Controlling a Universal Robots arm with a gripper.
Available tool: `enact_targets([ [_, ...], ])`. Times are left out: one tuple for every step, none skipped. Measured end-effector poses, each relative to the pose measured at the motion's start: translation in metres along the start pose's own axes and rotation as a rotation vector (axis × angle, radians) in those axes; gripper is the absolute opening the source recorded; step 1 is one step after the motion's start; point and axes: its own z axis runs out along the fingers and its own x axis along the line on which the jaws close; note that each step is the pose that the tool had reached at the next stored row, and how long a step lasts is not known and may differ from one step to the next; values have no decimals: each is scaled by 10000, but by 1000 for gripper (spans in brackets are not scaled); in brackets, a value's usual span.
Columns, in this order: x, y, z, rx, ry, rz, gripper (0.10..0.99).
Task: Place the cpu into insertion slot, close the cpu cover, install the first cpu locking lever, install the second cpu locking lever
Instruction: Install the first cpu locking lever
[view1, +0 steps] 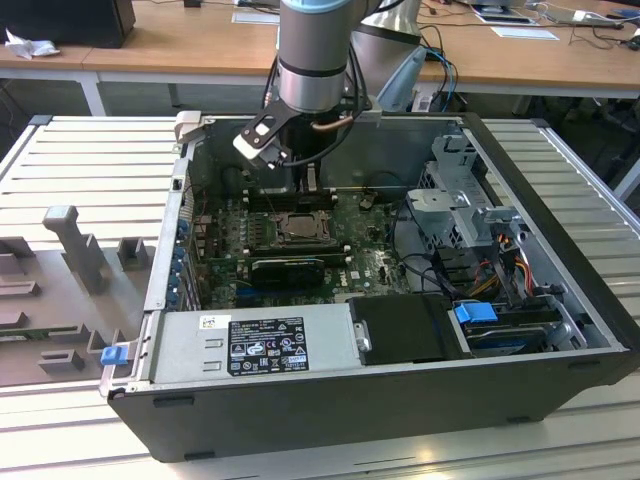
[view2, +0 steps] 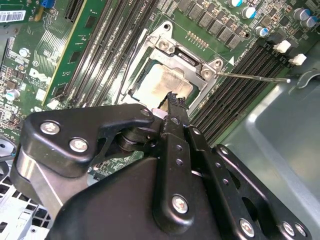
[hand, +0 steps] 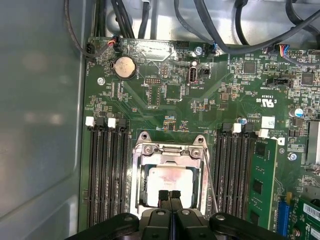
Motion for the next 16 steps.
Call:
enact_targets([
  [0,0,-3,0,0,0,106],
  [0,0,-6,1,-2,0,106],
  [0,0,-9,1,-2,0,106],
  [0,0,-12,1,-2,0,106],
  [0,0,-18,1,-1,0,106],
  [0,0,-21,0,0,0,106],
  [0,0,-25,0,0,0,106],
  [0,0,-29,1,-1,0,106],
  [0,0,-32,0,-1,0,106],
  [1,0,-34,-1,0,0,106],
  [0,0,-39,1,-1,0,106],
  [0,-1,-47,1,-2,0,106],
  [1,0,-52,1,-2,0,106],
  [1,-1,-62,0,-1,0,106],
  [1,-1,-84,1,-2,-1,106],
  [1,-1,-101,1,-1,-2,106],
])
